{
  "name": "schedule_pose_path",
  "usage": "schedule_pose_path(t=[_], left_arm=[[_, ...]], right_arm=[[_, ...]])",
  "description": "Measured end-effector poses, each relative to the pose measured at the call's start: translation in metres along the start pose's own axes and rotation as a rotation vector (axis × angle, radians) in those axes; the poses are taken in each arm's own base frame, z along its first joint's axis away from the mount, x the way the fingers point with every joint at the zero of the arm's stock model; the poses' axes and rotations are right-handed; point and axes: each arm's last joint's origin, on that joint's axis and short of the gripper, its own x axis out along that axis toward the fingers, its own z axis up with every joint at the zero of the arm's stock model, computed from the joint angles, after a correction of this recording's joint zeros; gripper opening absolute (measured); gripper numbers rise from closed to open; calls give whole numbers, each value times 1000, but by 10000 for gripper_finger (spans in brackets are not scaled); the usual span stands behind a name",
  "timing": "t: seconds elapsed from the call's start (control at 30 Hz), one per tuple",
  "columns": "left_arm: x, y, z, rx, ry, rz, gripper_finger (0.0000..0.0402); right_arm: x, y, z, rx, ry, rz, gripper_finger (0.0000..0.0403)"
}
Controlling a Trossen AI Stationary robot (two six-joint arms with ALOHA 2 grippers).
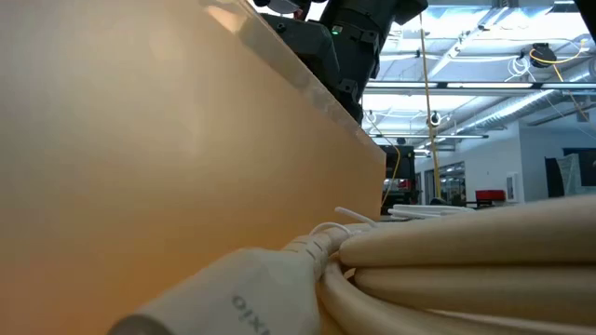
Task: Pick & Place USB Port
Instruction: Put the black USB cable into the orange bin, then adjust the orange bin
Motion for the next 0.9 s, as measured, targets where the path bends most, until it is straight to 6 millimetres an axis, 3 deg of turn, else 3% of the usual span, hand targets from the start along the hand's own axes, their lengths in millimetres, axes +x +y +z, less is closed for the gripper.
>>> schedule_pose_path(t=[0.13,0.3,0.43,0.6,0.7,0.9], left_arm=[[0,0,0,-1,-10,5,9],[0,0,0,-1,-14,7,6],[0,1,1,3,-19,12,9],[0,1,0,7,-18,16,5],[0,1,0,7,-18,16,10],[0,1,0,5,-18,14,3]], right_arm=[[-6,3,6,10,-53,35,142],[-36,7,21,48,-192,72,131],[-69,8,30,109,-330,27,96],[-101,-6,25,173,-397,-211,12],[-98,-21,26,199,-350,-278,4],[-60,-42,33,215,-240,-255,1]])
